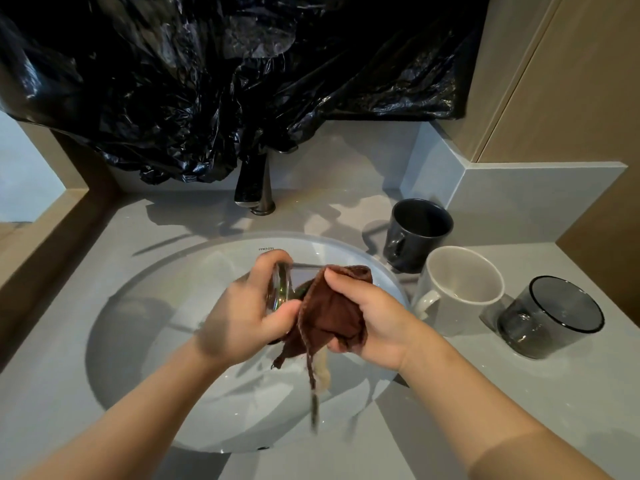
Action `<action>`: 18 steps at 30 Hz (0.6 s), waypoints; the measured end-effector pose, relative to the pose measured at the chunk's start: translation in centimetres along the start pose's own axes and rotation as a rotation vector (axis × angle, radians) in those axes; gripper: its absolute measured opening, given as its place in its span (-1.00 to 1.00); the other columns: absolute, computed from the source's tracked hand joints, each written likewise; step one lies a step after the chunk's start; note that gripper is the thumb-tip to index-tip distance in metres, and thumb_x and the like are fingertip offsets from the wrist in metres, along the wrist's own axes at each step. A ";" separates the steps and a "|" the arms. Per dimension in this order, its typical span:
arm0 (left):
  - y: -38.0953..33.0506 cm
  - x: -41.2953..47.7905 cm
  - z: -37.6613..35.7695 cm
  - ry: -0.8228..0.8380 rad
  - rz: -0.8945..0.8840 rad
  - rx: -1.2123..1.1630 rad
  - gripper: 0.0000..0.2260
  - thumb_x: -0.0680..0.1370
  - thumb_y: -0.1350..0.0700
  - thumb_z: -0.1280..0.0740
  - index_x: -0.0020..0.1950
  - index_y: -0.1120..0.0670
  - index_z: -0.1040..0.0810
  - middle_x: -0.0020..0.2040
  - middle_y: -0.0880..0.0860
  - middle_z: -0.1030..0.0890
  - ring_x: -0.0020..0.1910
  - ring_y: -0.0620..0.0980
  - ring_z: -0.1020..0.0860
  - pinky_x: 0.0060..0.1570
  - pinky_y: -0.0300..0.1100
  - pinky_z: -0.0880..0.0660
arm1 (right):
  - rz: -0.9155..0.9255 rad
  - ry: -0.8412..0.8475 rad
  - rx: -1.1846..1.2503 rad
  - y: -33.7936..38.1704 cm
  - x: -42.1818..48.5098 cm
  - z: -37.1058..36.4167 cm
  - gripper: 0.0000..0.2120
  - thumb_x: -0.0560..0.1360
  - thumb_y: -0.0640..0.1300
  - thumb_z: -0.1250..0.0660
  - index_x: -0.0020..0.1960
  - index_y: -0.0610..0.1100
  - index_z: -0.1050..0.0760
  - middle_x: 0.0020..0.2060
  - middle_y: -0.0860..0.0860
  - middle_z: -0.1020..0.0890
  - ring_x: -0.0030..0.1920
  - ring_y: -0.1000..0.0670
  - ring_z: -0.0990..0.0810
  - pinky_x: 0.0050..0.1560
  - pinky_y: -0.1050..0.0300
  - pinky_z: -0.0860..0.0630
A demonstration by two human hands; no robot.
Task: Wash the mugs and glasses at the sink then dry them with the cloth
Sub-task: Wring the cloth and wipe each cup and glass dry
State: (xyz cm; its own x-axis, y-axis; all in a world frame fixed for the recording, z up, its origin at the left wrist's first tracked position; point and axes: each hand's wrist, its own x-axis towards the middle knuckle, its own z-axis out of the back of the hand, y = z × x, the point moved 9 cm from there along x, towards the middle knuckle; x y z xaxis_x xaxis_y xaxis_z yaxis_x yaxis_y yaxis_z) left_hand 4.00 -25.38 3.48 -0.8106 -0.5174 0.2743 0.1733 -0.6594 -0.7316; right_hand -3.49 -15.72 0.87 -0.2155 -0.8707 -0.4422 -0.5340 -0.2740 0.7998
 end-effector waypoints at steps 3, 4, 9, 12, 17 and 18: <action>0.6 0.4 -0.9 0.176 0.175 -0.398 -0.47 0.27 -0.27 -0.33 0.15 -0.07 -0.41 -0.02 0.21 -0.60 -0.10 0.02 -0.61 -0.09 -0.11 -0.54 | 0.119 -0.020 -0.172 1.4 -0.1 0.2 -0.85 0.30 0.00 -0.40 -0.18 -0.05 -0.59 -0.34 0.01 -0.66 -0.33 0.04 -0.62 -0.44 0.21 -0.47; 1.4 0.3 -1.8 0.271 0.315 -0.603 -0.36 0.21 -0.30 -0.42 0.17 0.00 -0.47 0.04 0.24 -0.61 -0.05 0.05 -0.63 -0.08 -0.05 -0.58 | 0.164 -0.041 -0.265 1.9 -0.2 0.2 -0.93 0.35 -0.07 -0.43 -0.18 -0.03 -0.61 -0.34 0.04 -0.67 -0.30 0.06 -0.63 -0.39 0.22 -0.50; 1.9 -0.9 -4.0 0.690 0.542 -0.637 -0.27 0.06 -0.40 -0.51 0.03 0.07 -0.68 -0.06 0.19 -0.68 -0.16 0.06 -0.65 -0.20 -0.13 -0.61 | 0.214 -0.036 -0.446 1.5 -0.4 -0.4 -0.96 0.48 -0.12 -0.39 -0.15 -0.05 -0.59 -0.40 0.13 -0.64 -0.41 0.15 -0.60 -0.46 0.29 -0.47; 2.1 -1.2 -4.0 0.673 0.575 -0.667 -0.38 0.14 -0.35 -0.50 0.00 0.06 -0.69 -0.05 0.24 -0.66 -0.15 0.09 -0.64 -0.14 -0.07 -0.62 | 0.224 -0.076 -0.411 1.5 -0.5 -0.2 -0.93 0.49 -0.12 -0.38 -0.17 -0.07 -0.57 -0.47 0.13 -0.61 -0.48 0.14 -0.56 -0.56 0.28 -0.41; 2.8 -2.1 -4.5 0.593 0.663 -0.861 -0.44 0.08 -0.22 -0.59 -0.08 0.11 -0.70 -0.08 0.21 -0.68 -0.15 0.13 -0.65 -0.14 0.01 -0.63 | 0.309 -0.244 -0.283 2.2 -0.2 0.9 -0.92 0.44 -0.16 -0.43 -0.19 -0.15 -0.57 -0.49 0.11 -0.59 -0.54 0.15 -0.51 -0.59 0.27 -0.32; 2.8 -2.3 -4.5 0.586 0.687 -0.911 -0.46 0.08 -0.18 -0.61 -0.09 0.13 -0.70 -0.12 0.20 -0.68 -0.19 0.12 -0.66 -0.16 0.02 -0.63 | 0.326 -0.272 -0.249 2.3 -0.2 1.0 -0.92 0.44 -0.17 -0.43 -0.19 -0.16 -0.56 -0.49 0.10 -0.58 -0.53 0.15 -0.50 -0.59 0.27 -0.30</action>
State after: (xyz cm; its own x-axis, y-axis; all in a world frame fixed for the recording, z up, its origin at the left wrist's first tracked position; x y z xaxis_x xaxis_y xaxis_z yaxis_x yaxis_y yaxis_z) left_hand 3.79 -23.63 -2.04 -0.8718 -0.1312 -0.4719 0.3967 0.3761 -0.8373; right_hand -5.52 -15.74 2.41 -0.5622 -0.7984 -0.2156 -0.1986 -0.1228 0.9724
